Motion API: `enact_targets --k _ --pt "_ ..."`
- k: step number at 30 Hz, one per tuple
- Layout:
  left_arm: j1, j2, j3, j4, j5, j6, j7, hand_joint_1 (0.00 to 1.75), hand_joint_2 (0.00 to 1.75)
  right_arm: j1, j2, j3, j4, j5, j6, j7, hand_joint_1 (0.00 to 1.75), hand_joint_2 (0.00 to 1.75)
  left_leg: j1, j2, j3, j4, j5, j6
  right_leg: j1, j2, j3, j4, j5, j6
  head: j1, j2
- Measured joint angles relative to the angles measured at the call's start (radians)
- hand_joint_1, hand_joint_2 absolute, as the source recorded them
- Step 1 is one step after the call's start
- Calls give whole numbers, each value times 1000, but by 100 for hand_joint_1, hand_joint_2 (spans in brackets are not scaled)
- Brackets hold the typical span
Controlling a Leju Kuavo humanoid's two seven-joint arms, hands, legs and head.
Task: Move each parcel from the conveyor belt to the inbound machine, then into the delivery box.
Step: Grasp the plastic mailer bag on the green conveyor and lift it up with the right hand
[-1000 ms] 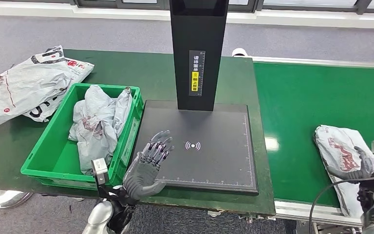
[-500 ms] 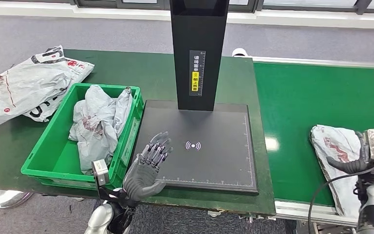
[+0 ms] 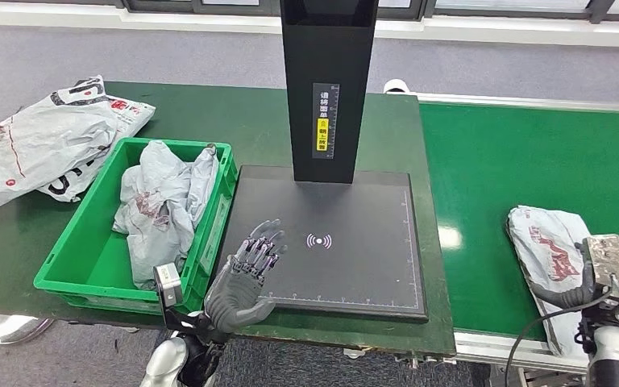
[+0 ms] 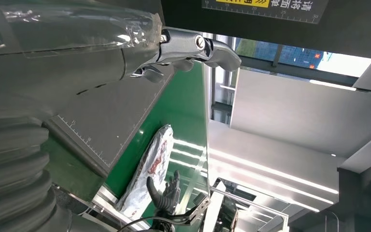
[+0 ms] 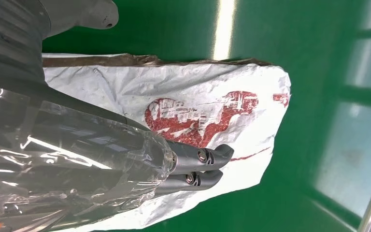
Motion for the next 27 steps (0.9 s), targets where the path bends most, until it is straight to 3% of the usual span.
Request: enact_targets --k 15,20,21,24,25,27 --pt "0 -1 0 3 0 -1 5 0 175 8 0 0 9 -2 -6 7 0 175 0 0 0 0 0 0 0 0 0 0 0 0 0 0" --pt "-9 -4 4 17 0 -1 14 0 175 57 1 -38 127 -14 -31 -4 1 175 0 0 1 0 -1 1 0 0 1 -1 -1 0 0 0" --pt "-16 -5 4 26 2 -1 13 0 175 60 1 -54 182 -11 -34 -4 31 175 1 1 3 0 -2 1 1 1 3 -1 -1 0 0 0" --pt "-31 -6 5 52 7 -2 2 0 175 45 1 -96 303 -10 -43 2 161 175 3 3 12 0 -5 2 3 2 12 -4 -4 0 0 0" --pt "-32 -6 5 57 7 -2 -3 0 175 39 1 -103 320 -10 -45 4 175 175 3 3 15 0 -6 2 3 3 15 -5 -4 0 0 0" --pt "-33 -6 5 67 7 -2 -13 0 175 23 1 -114 348 -11 -48 11 175 175 4 4 19 0 -7 3 4 3 19 -7 -6 0 0 0"
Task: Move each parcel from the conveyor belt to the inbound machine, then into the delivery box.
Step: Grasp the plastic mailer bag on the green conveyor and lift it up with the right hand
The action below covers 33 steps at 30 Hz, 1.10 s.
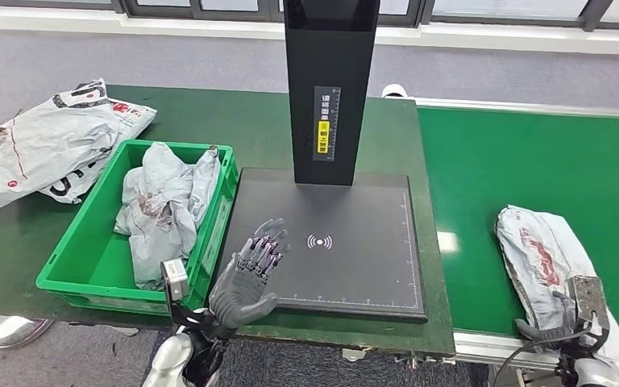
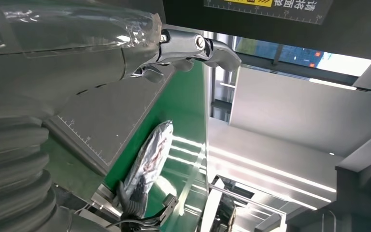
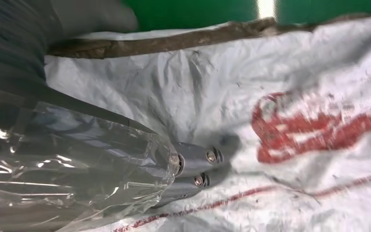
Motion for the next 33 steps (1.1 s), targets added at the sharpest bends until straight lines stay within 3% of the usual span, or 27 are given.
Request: enact_targets --k 16,20,24,33 --pt "-19 1 0 66 -8 -2 -41 0 175 -87 2 -26 75 37 -2 -52 175 175 1 3 3 1 -1 4 1 4 8 -5 5 5 0 0" --pt "-19 2 3 71 -9 -1 -43 0 175 -101 7 -26 74 39 17 -130 175 175 1 3 -1 1 -1 4 1 5 8 -5 5 4 0 0" --pt "-20 3 15 69 -9 -1 -41 0 175 -117 39 -24 21 10 45 -186 175 175 1 5 -6 1 0 2 1 6 3 -4 6 3 0 0" --pt "-21 3 26 67 -9 -1 -37 0 175 -130 89 -12 -85 -17 62 -172 175 175 1 -3 -9 0 4 1 1 -1 -3 -2 6 2 0 0"
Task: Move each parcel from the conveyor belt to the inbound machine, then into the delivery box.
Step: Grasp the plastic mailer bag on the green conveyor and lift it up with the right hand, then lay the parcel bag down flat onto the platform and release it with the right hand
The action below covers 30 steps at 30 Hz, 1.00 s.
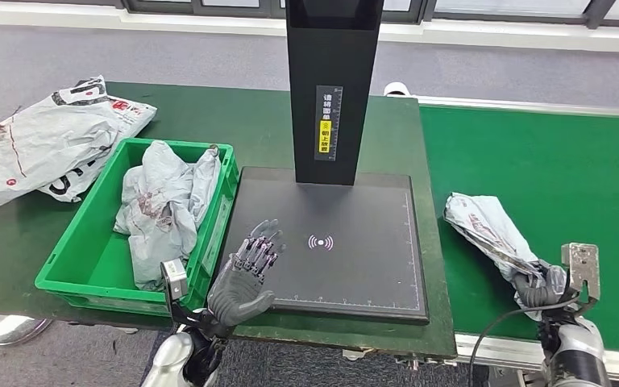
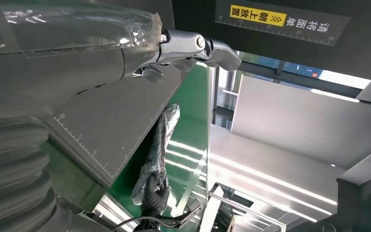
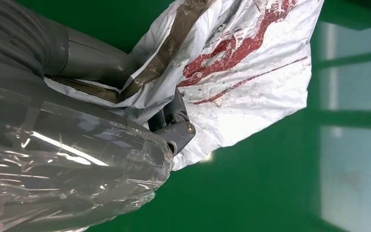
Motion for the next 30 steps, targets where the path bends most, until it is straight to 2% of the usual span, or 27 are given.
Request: enact_targets --k 5,9,16,19,23,26,30 --pt "0 0 2 -1 0 0 0 0 175 0 10 1 -19 -7 4 -14 175 175 0 0 -2 0 0 0 0 0 -1 0 0 0 0 0" --pt "2 0 7 -5 -2 8 2 0 175 -9 30 23 -80 -62 30 -41 175 175 0 0 -4 0 0 0 0 0 -3 1 0 0 0 0" --pt "9 -8 10 -20 -22 10 17 0 175 -58 97 177 -364 -198 41 77 175 175 -1 1 -3 0 1 -1 -1 0 -4 3 0 0 0 0" --pt "23 -12 10 -22 -36 8 12 0 175 -53 131 289 -502 -229 39 104 175 175 -1 1 -3 0 1 -2 -1 2 -6 4 0 -1 0 0" --pt "27 -14 5 -16 -56 4 1 0 175 -44 175 508 -631 -216 41 128 175 175 0 6 -2 -1 0 -3 0 7 -8 5 -1 -2 0 0" --pt "25 -14 -2 -12 -62 7 -6 0 175 -24 198 679 -684 -220 16 139 175 175 0 6 -2 -1 0 -3 0 7 -8 5 -1 -3 0 0" --pt "25 -14 -10 -12 -64 16 -12 0 175 -2 213 856 -712 -229 -3 145 175 175 0 6 -3 -1 0 -3 0 7 -8 5 -2 -3 0 0"
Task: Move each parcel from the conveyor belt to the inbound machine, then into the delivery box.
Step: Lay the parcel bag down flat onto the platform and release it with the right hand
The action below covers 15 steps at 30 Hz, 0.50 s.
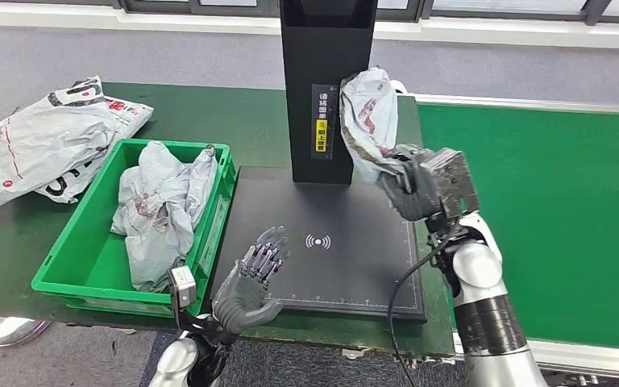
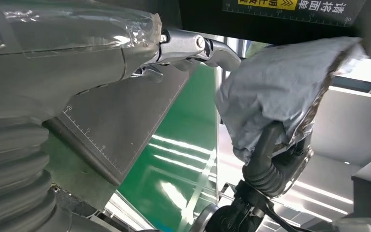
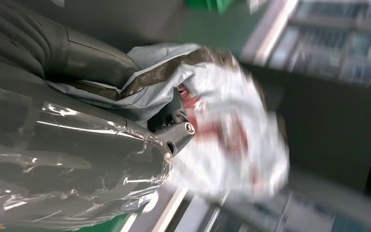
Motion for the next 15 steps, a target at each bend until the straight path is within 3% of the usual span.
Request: enact_targets --k 8,9,12,13,15 --pt "-2 6 -4 0 0 32 -9 0 175 41 34 240 71 -19 58 3 175 175 0 0 0 0 0 0 0 0 0 0 0 0 0 0" --pt "-3 8 -3 -1 0 35 -9 0 175 46 37 265 85 -20 67 -1 141 175 0 0 0 0 0 0 0 0 0 0 0 -1 0 0" --pt "-3 12 -2 -5 0 42 -9 0 175 50 40 326 113 -23 90 -7 10 175 0 -1 0 0 0 0 0 -1 0 0 -1 -1 0 0" --pt "-3 14 -1 -8 0 44 -8 0 175 49 40 342 121 -23 94 -7 0 175 0 0 0 0 0 0 0 -1 0 0 -1 -1 0 0" --pt "-3 17 2 -16 -1 47 -4 0 175 48 40 372 144 -22 91 -9 0 175 0 0 0 0 0 0 0 -1 0 0 -1 -1 0 0"
